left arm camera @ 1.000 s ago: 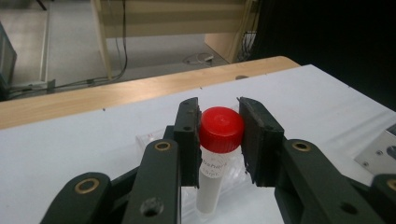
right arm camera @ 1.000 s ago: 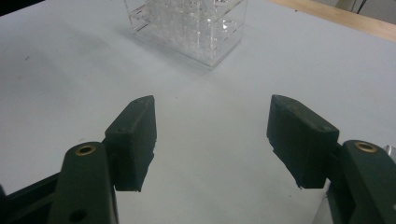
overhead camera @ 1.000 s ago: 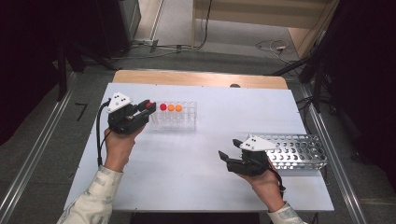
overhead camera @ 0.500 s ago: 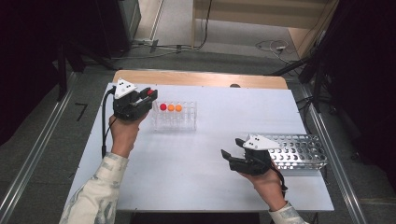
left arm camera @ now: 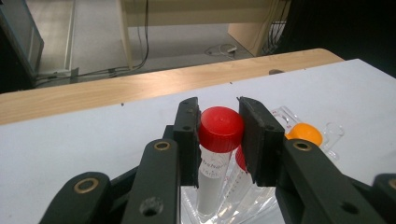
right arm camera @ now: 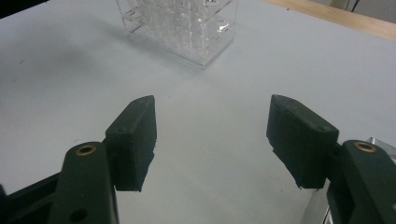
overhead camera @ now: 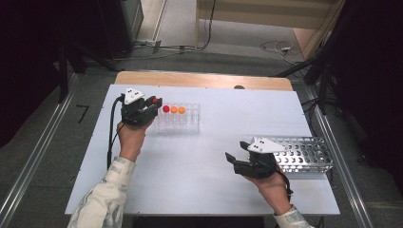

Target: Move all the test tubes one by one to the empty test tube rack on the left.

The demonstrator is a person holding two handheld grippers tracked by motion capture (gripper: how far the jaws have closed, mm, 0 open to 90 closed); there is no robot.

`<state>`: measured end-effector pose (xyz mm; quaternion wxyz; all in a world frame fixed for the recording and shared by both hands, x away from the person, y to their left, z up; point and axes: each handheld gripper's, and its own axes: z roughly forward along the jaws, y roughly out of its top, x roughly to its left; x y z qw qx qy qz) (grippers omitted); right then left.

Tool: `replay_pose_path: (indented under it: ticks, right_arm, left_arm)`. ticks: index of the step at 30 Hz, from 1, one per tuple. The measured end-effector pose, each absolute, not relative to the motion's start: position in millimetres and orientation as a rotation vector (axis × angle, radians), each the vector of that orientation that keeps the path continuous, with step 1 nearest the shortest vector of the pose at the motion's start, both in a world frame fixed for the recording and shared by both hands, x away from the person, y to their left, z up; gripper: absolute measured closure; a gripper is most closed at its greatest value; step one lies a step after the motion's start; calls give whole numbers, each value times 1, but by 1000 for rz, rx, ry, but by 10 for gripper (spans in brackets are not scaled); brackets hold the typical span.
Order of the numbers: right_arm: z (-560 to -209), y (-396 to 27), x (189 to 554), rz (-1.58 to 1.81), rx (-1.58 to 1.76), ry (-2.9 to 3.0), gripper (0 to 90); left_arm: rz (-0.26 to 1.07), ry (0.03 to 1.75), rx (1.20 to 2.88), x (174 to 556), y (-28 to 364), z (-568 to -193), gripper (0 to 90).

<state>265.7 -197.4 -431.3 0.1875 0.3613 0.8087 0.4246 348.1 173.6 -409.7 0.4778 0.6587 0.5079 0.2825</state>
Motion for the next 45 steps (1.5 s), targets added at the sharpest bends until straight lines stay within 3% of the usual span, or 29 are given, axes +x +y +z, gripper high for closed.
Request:
replay_pose_path:
  ticks: [14,23,26,45]
  right_arm:
    - [-433,-200,267,1195,1019,2272,313]
    - [-435,-208,271,1221,1045,2258,281]
    - [-434,-212,270,1231,1049,2245,282]
    - [-429,-266,261,1242,1122,2126,280]
  left_arm:
    - [637,1229,1588,340,175,-413,572]
    - [654,1260,1583,307,178,-419,276]
    - [659,1259,1594,293,180,-425,218]
    - [742,1314,1570,232,214,-444,197]
